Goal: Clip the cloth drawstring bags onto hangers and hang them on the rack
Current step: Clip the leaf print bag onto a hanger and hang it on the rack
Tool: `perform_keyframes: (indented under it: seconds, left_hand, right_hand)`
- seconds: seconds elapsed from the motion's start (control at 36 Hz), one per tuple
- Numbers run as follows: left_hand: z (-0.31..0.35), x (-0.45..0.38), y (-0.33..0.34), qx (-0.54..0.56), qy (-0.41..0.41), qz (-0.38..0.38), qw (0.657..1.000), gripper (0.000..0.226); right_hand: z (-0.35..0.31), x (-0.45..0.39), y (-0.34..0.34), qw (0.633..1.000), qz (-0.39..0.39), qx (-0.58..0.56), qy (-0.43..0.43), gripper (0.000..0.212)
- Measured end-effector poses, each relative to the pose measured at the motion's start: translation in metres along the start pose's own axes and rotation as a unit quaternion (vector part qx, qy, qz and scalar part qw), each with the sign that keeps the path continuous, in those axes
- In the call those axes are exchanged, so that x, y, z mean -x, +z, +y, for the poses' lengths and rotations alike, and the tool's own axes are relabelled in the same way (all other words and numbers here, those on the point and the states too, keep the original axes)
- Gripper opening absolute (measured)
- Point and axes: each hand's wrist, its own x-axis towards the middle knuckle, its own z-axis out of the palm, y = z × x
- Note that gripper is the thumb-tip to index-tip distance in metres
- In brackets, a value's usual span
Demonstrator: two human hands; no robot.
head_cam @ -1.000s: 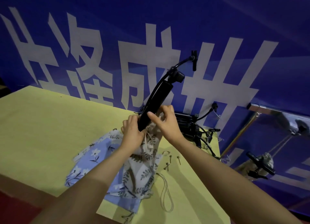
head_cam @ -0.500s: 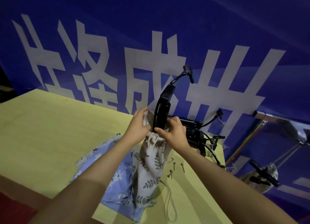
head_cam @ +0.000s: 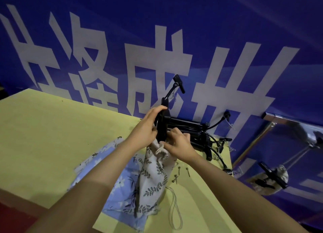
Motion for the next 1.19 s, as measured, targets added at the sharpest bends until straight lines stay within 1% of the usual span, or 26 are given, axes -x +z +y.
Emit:
perform_keyframes:
  seconds: [0.14,0.19,0.28,0.39,0.47,0.5,0.58,0.67,0.69,0.72,0.78,0.86,1.0,1.03,1.11,1.17,1.19]
  left_hand:
    - [-0.001,-0.004,0.005,0.010,-0.021,0.051,0.998,0.071]
    - [0.001,-0.003,0.006,-0.006,-0.019,0.056,0.998,0.069]
    - [0.003,-0.003,0.008,-0.009,-0.013,0.056,0.998,0.065]
    - [0.007,-0.002,0.011,0.017,-0.022,0.073,0.997,0.059]
    - [0.008,-0.003,0.012,0.001,-0.023,0.093,0.995,0.049]
    - [0.009,-0.004,0.011,-0.009,-0.026,0.098,0.995,0.048]
    - [0.010,-0.005,0.009,-0.036,-0.039,0.109,0.993,0.047]
    - [0.014,-0.005,0.008,-0.060,-0.043,0.115,0.991,0.047]
    - [0.015,-0.004,0.008,-0.065,-0.043,0.117,0.990,0.046]
    - [0.016,-0.004,0.008,-0.071,-0.046,0.120,0.989,0.045]
    - [0.018,-0.002,0.010,-0.090,-0.046,0.124,0.987,0.043]
    - [0.021,0.000,0.012,-0.118,-0.045,0.126,0.984,0.041]
    - [0.025,0.001,0.015,-0.162,-0.044,0.122,0.978,0.043]
    - [0.026,0.001,0.016,-0.166,-0.043,0.123,0.977,0.044]
    - [0.028,0.002,0.018,-0.168,-0.041,0.123,0.977,0.044]
    - [0.030,0.001,0.019,-0.162,-0.043,0.123,0.978,0.044]
    - [0.031,0.002,0.020,-0.160,-0.044,0.123,0.979,0.044]
  right_hand:
    - [0.010,0.015,-0.007,0.988,0.034,0.137,-0.060,0.028]
    - [0.013,0.020,-0.010,0.986,0.030,0.150,-0.072,0.030]
    - [0.013,0.026,-0.015,0.986,0.020,0.137,-0.092,0.034]
    - [0.005,0.026,-0.018,0.986,0.021,0.131,-0.104,0.018]
    - [-0.002,0.026,-0.021,0.983,0.036,0.146,-0.106,0.009]
    - [-0.004,0.026,-0.023,0.987,0.042,0.126,-0.094,0.013]
    - [-0.009,0.025,-0.028,0.998,0.051,0.014,-0.043,0.022]
    - [-0.017,0.027,-0.035,0.998,0.019,-0.050,-0.029,0.056]
    - [-0.019,0.028,-0.037,0.998,0.007,-0.051,-0.031,0.062]
    - [-0.020,0.028,-0.039,0.999,-0.005,-0.041,-0.034,0.063]
    - [-0.020,0.028,-0.040,0.999,-0.023,-0.015,-0.038,0.055]
    - [-0.019,0.029,-0.039,0.999,-0.049,0.001,-0.023,0.035]
    - [-0.015,0.032,-0.038,0.997,-0.046,0.048,-0.035,0.007]
    - [-0.014,0.033,-0.037,0.997,-0.048,0.049,-0.033,0.007]
    - [-0.013,0.035,-0.035,0.998,-0.052,0.018,-0.016,0.018]
    - [-0.012,0.036,-0.034,0.998,-0.057,0.000,-0.002,0.022]
    - [-0.012,0.036,-0.034,0.998,-0.058,-0.009,0.007,0.027]
